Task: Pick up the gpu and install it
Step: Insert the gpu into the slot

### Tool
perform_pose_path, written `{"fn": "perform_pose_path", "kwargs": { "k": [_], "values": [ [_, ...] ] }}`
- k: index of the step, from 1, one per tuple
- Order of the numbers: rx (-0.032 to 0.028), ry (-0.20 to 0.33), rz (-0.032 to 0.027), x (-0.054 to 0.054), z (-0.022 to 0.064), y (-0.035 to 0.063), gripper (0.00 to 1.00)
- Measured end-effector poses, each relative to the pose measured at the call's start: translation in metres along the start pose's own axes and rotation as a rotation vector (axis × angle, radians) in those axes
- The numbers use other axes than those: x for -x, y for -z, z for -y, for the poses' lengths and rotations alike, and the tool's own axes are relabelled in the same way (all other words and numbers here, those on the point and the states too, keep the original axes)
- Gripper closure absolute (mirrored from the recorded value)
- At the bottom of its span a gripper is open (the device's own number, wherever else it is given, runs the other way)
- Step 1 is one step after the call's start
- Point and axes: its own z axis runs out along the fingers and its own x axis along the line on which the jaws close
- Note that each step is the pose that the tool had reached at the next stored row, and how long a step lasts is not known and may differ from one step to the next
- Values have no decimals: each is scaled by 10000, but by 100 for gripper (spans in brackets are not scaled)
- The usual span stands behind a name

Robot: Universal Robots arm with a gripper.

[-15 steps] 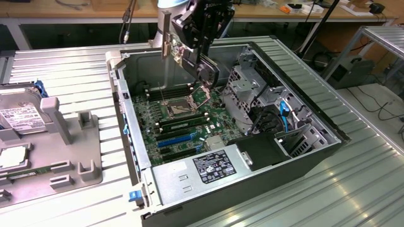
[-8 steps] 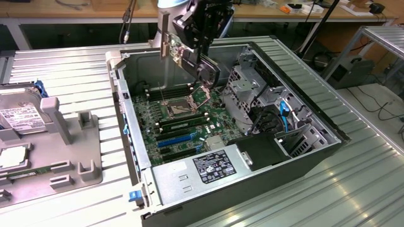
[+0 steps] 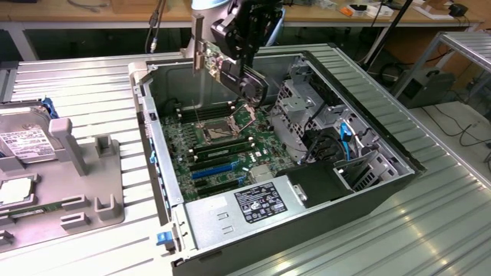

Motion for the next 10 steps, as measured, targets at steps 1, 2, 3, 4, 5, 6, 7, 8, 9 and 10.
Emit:
{"fn": "perform_pose_path", "kwargs": {
  "k": [1, 2, 3, 4, 5, 6, 7, 8, 9, 10],
  "values": [
    [1, 51, -1, 0, 0, 0, 73],
    [3, 163, -1, 0, 0, 0, 73],
    [5, 276, -3, 0, 0, 0, 73],
    [6, 341, -3, 0, 0, 0, 73],
    [6, 373, -3, 0, 0, 0, 73],
    [7, 424, -4, 0, 0, 0, 73],
    [8, 466, -4, 0, 0, 0, 73],
    [9, 520, -5, 0, 0, 0, 73],
    [10, 566, -6, 0, 0, 0, 73],
    [10, 639, -7, 0, 0, 0, 73]
  ]
}}
